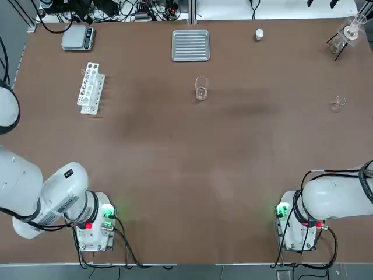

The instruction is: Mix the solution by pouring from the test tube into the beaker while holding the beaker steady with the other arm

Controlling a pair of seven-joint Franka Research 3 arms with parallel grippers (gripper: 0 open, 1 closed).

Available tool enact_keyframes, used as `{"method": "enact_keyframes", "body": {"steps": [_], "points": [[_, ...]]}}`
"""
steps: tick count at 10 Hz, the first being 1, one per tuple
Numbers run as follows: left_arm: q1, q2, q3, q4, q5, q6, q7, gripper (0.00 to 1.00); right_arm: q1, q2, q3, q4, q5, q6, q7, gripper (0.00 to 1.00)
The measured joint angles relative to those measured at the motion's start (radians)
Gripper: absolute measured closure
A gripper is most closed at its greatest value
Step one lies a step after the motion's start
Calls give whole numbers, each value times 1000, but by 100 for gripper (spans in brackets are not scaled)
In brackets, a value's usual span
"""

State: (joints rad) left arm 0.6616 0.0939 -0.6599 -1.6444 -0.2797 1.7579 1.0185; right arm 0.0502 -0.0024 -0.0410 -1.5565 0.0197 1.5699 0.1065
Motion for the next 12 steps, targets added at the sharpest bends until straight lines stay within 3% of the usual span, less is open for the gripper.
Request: {"method": "enact_keyframes", "body": {"steps": [4,10,12], "points": [[0,-81,-19,-69,72,100,-522,0,-2,0,-3,0,7,1,0,0],[17,-90,-15,-84,189,114,-665,0,-2,0,-4,0,8,5,0,0],[15,-90,-19,-68,209,111,-824,0,-2,0,-4,0,8,6,0,0]]}}
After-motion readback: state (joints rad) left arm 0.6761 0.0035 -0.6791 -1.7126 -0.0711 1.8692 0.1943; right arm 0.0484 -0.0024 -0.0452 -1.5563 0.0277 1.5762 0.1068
